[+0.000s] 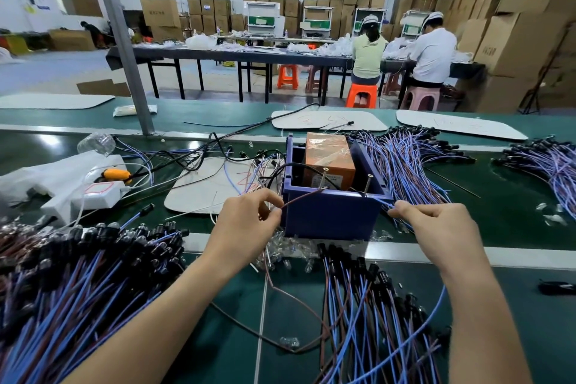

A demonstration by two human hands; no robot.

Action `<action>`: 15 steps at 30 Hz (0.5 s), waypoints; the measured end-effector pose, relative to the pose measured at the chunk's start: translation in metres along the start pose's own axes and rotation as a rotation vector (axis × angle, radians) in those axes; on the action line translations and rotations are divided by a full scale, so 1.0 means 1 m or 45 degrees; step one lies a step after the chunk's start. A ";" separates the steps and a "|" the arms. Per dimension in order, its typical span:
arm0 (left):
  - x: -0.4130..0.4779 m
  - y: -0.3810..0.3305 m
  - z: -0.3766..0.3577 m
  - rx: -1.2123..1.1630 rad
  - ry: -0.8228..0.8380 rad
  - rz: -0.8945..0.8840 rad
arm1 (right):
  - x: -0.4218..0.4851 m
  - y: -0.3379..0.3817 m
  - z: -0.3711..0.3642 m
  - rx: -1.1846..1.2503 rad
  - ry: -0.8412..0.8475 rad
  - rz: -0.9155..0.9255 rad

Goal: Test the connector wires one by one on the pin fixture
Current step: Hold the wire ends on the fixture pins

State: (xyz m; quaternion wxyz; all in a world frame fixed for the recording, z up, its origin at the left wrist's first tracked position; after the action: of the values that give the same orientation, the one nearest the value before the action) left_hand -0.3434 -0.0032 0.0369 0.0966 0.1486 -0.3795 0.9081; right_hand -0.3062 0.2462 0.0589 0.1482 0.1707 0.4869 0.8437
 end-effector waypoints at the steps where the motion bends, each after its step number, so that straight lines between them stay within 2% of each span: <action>1: 0.000 0.000 0.000 -0.006 -0.016 0.001 | 0.000 0.000 0.000 -0.011 -0.001 -0.017; 9: 0.001 -0.002 0.002 -0.038 -0.167 -0.053 | 0.002 0.000 0.002 0.024 -0.116 0.023; 15: 0.001 -0.004 0.007 -0.106 -0.318 -0.082 | 0.004 -0.003 -0.005 -0.024 -0.064 0.035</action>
State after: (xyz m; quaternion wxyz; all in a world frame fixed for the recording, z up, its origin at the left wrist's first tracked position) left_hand -0.3416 -0.0052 0.0441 0.0838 0.2684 -0.4209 0.8624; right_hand -0.3116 0.2455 0.0546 0.1504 0.1973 0.4726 0.8457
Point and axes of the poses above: each hand's wrist, its own x-axis towards the middle knuckle, its own z-axis out of the back of the hand, y = z × x, the point moved 2 cm from there along x, towards the middle knuckle, and after that the axes turned 2 degrees about y, right-handed, at the moved point
